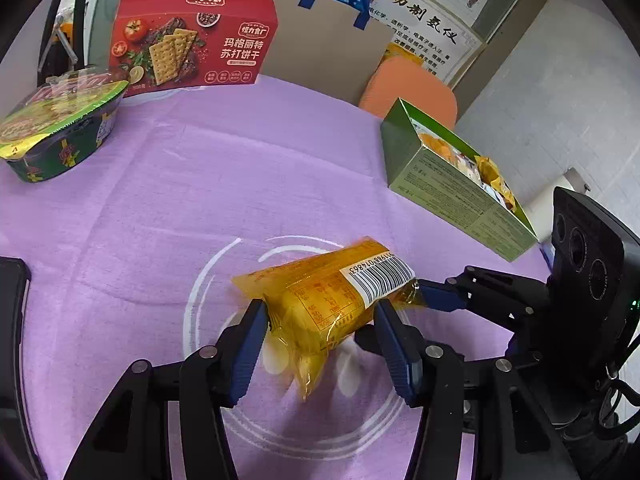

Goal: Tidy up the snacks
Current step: 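Close both grippers on the orange bread pack and lift it, then carry the bread pack into the green box and open both grippers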

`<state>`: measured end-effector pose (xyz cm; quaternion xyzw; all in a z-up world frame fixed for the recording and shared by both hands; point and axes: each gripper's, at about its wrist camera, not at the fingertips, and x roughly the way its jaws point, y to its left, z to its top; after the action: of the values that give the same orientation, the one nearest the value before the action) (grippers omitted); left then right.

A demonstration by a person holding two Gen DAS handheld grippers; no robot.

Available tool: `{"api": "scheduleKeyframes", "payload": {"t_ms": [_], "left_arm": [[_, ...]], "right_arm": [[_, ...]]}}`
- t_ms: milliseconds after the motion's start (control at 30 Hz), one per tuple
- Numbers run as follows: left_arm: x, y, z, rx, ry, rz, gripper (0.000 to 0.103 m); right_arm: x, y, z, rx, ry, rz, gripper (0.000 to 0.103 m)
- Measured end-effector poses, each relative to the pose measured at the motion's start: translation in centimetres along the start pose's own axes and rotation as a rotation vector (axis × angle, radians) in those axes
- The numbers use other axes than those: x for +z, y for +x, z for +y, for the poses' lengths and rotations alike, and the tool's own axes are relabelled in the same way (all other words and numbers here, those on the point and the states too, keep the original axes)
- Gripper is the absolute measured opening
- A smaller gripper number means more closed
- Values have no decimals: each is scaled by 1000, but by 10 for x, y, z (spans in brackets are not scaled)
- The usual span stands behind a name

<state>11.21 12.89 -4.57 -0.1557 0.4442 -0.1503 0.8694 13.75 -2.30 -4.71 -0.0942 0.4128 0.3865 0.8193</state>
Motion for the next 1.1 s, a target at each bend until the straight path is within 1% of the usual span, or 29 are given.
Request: {"api": "scheduleKeyframes", "payload": {"t_ms": [67,100,233,467,600,700,767,967,1100], "left_arm": [[0,-2,0,-12,-8,0,53],[-1,-2,-2,-9,-5,0,50],[1,-5,-14,0,25,-10,48],[16,-9,-56,2,122,-36,48],[38,-4,-90,-12,190,-53,48],[58,6,-120,-15,255,-62,48],[72,15,-140,-30,293,-62,48],[114,45,-187,-88,348,-68,48],[145,75,-207,-121,346,-45,48]], "right_arm": [[-3,-6,-3,0,24,-22,38],[-4,-9,-4,-3,35,-31,37],[-9,-24,-9,-8,75,-78,36],[-16,-63,-28,-52,145,-176,36],[-16,-89,-52,-95,199,-242,36],[-15,-106,-76,-128,248,-284,36],[-15,-116,-94,-148,282,-308,36],[-3,-139,-144,-229,348,-366,36],[2,-140,-176,-264,382,-369,36]]}}
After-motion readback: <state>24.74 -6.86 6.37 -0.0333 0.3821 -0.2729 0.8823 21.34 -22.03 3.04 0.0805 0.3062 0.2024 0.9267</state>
